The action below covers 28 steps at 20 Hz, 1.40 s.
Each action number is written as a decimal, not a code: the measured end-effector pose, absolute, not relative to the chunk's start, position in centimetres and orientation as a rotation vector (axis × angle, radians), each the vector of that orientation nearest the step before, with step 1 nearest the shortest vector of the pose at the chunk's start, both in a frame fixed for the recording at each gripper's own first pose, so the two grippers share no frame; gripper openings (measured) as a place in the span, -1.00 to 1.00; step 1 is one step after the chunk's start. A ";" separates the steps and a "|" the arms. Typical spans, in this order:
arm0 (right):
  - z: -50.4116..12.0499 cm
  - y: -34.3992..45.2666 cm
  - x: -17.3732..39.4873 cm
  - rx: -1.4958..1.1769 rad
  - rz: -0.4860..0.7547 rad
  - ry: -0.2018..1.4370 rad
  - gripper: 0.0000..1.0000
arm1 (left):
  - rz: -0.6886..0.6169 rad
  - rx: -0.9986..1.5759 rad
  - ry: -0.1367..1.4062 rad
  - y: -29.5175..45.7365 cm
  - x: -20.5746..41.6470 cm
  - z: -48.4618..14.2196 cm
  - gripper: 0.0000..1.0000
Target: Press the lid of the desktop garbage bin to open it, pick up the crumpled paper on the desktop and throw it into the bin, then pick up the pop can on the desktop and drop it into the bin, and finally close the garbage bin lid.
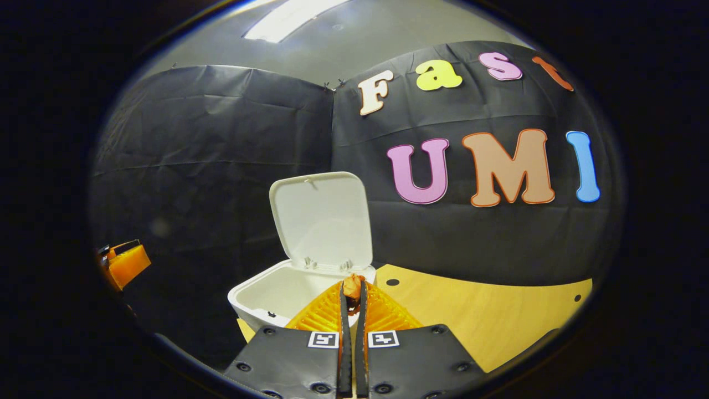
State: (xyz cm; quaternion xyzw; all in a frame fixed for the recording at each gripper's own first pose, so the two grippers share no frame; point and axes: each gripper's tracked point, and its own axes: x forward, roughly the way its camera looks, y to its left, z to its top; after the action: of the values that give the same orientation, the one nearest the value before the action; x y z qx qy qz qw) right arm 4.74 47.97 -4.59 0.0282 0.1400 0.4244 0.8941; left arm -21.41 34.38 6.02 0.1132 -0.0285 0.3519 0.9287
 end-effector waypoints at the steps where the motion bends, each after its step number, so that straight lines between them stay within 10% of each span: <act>1: -4.8 49.1 4.5 0.058 0.892 0.298 -0.91 | 0.732 0.224 -0.051 34.8 -21.7 5.8 0.27; 4: -5.5 51.7 4.3 0.046 0.921 0.310 -0.94 | 0.755 0.216 -0.030 35.8 -22.3 5.1 0.29; 7: -6.1 53.7 4.2 0.053 0.938 0.323 -0.53 | 0.758 0.224 -0.010 36.2 -22.4 4.6 0.29; 10: -6.0 53.0 4.4 0.060 0.923 0.321 0.96 | 0.733 0.225 -0.020 35.6 -21.5 4.9 0.28; 28: 0.1 24.2 8.8 0.105 0.402 0.104 0.92 | 0.250 0.158 -0.041 20.4 -6.4 2.2 0.31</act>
State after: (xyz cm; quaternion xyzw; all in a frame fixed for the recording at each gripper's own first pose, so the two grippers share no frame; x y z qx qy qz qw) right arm 8.83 24.20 0.06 0.0521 0.0516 0.1996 0.9771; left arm -6.41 20.38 2.24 0.0786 -0.0202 0.1244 0.9889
